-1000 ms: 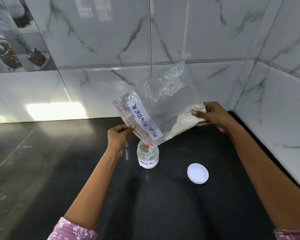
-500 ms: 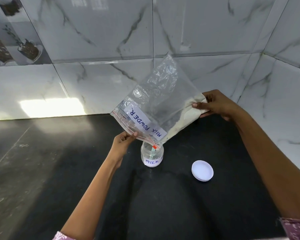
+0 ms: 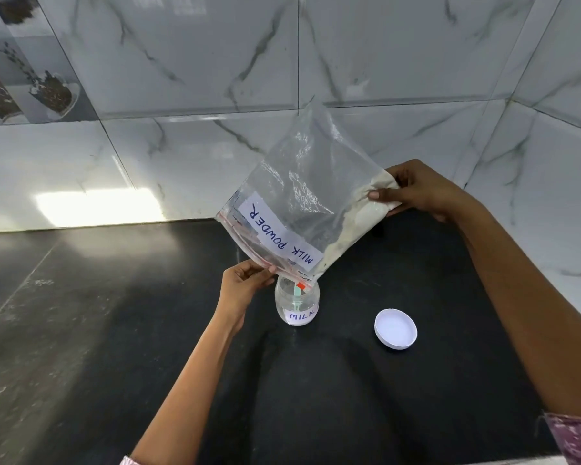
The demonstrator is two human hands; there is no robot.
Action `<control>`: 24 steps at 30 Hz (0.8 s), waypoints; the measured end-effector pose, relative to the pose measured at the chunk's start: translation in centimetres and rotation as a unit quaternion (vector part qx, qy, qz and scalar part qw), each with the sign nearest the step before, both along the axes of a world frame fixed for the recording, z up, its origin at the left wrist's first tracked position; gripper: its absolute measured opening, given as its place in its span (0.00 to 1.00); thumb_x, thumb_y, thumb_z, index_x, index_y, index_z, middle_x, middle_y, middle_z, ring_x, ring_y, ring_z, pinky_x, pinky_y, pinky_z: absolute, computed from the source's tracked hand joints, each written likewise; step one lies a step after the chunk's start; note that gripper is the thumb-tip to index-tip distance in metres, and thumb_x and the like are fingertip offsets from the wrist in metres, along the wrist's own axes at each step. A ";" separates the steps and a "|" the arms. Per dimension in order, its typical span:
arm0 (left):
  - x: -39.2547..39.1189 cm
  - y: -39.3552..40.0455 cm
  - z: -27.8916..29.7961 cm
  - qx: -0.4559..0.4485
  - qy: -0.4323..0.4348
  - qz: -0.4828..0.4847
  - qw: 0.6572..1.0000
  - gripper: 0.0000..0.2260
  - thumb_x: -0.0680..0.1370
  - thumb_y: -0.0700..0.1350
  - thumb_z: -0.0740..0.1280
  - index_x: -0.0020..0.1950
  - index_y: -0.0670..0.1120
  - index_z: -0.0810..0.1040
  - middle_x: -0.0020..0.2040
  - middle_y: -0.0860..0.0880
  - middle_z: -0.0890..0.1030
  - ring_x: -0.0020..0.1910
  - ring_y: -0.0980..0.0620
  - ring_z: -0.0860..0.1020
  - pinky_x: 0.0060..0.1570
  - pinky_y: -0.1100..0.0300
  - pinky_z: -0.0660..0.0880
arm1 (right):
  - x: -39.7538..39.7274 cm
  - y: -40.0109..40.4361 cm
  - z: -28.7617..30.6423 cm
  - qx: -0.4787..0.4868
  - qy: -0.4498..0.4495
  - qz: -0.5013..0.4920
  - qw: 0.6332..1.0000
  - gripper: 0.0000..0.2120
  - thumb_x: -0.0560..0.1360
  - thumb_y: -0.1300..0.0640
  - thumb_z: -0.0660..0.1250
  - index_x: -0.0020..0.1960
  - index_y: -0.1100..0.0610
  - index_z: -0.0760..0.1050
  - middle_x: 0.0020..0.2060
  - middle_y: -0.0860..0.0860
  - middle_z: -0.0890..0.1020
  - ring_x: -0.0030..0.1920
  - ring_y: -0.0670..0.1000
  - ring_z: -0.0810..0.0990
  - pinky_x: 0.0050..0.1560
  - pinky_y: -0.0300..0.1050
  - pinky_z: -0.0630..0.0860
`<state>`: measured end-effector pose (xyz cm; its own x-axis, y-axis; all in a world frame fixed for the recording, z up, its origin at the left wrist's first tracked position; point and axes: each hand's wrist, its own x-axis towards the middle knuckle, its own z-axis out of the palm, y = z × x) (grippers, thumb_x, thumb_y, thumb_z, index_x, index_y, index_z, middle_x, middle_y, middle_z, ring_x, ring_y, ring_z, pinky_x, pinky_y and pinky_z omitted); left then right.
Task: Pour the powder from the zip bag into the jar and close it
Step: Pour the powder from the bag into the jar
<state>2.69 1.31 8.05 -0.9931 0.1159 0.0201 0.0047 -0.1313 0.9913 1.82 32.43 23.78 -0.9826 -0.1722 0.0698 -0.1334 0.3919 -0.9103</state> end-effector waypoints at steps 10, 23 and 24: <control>-1.5 -0.2 0.2 0.158 -0.083 -0.087 0.980 0.11 0.72 0.43 0.70 0.51 0.39 0.83 0.53 0.41 0.83 0.55 0.45 0.81 0.48 0.60 0.79 | 0.4 -1.4 1.2 0.096 0.044 0.012 0.994 0.05 0.71 0.60 0.72 0.47 0.54 0.82 0.41 0.48 0.84 0.39 0.40 0.82 0.40 0.31 0.78; -1.6 0.5 0.6 0.213 -0.091 -0.078 0.970 0.09 0.72 0.43 0.69 0.47 0.40 0.84 0.50 0.43 0.85 0.50 0.47 0.83 0.46 0.60 0.80 | 1.3 -1.9 2.3 0.169 0.107 0.023 0.980 0.07 0.71 0.59 0.72 0.49 0.54 0.82 0.41 0.43 0.83 0.40 0.33 0.80 0.43 0.25 0.74; -1.5 0.5 0.6 0.201 -0.080 -0.077 0.973 0.09 0.72 0.43 0.69 0.47 0.41 0.85 0.50 0.43 0.85 0.51 0.47 0.83 0.47 0.60 0.80 | 1.4 -1.9 2.4 0.173 0.112 0.023 0.978 0.07 0.71 0.59 0.72 0.49 0.54 0.82 0.41 0.43 0.83 0.40 0.33 0.80 0.43 0.26 0.74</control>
